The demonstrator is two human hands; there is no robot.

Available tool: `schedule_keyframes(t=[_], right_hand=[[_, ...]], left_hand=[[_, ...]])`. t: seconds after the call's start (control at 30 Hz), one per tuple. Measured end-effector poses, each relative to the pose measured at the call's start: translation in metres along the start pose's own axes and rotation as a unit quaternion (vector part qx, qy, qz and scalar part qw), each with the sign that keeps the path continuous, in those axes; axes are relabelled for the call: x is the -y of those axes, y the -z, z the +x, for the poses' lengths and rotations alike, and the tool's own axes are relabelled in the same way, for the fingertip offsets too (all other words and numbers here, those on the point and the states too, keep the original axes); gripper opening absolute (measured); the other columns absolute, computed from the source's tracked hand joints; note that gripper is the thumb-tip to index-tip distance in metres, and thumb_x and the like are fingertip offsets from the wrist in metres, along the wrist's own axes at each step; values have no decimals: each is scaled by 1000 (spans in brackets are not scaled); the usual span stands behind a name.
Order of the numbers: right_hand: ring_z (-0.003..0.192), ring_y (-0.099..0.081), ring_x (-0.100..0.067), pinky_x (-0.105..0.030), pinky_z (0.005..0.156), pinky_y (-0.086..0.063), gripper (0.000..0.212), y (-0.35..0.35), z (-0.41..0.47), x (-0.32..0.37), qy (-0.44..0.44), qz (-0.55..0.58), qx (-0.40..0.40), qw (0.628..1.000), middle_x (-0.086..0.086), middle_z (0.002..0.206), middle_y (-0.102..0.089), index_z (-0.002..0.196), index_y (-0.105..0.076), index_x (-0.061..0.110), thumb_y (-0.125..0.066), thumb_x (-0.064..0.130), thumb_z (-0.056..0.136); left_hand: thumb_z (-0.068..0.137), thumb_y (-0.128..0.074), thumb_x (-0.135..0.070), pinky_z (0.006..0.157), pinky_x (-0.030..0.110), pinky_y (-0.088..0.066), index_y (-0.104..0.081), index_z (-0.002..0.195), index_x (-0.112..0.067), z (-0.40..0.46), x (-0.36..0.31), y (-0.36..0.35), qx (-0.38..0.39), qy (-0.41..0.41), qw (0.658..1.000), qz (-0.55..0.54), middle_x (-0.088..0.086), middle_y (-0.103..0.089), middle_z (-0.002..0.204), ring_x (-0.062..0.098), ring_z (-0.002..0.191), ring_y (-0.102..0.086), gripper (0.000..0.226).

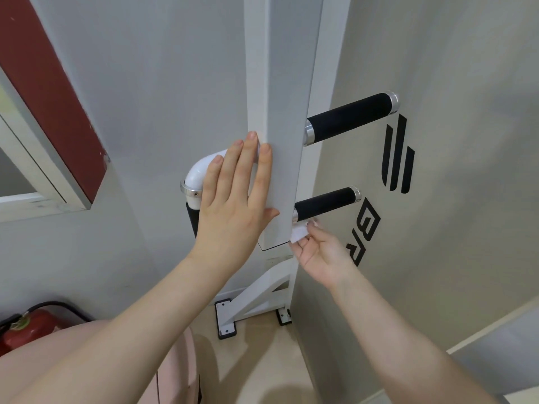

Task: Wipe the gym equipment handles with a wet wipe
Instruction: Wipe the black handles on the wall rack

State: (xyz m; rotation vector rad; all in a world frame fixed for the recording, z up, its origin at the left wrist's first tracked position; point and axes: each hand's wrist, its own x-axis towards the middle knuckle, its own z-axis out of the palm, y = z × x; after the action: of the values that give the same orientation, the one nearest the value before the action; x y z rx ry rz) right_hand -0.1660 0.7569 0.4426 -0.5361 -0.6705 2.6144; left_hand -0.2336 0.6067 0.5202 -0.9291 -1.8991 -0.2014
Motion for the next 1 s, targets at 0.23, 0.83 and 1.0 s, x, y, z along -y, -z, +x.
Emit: schedule_keyframes(t=[0.23,0.83,1.0], right_hand=[[100,-63,-23,-40,103,-43,22,-6,0,12,32,90,-12,995,-15,101,-68,102,-59,6,-38,3,95],[108,-56,-28,-45,97,-43,30,-8,4,10,456,-775,93,429,-10,110,-64,110,-62,4,-41,3,88],[93,-49,-26,-32,69,-37,31,-24,0,50,363,-821,-57,437,-5,93,-65,101,-64,13,-39,2,88]], left_hand=[[65,-80,-32,112,40,-10,-27,138,0,1,-3,0,1,8,1000,-11,24,-42,141,33,131,-28,95],[70,-76,-34,111,40,-12,-27,138,1,1,-8,-2,-6,33,999,-4,24,-42,141,33,131,-27,91],[68,-76,-42,111,38,-14,-30,137,-2,0,-6,-3,-16,26,1000,5,20,-47,138,30,130,-31,92]])
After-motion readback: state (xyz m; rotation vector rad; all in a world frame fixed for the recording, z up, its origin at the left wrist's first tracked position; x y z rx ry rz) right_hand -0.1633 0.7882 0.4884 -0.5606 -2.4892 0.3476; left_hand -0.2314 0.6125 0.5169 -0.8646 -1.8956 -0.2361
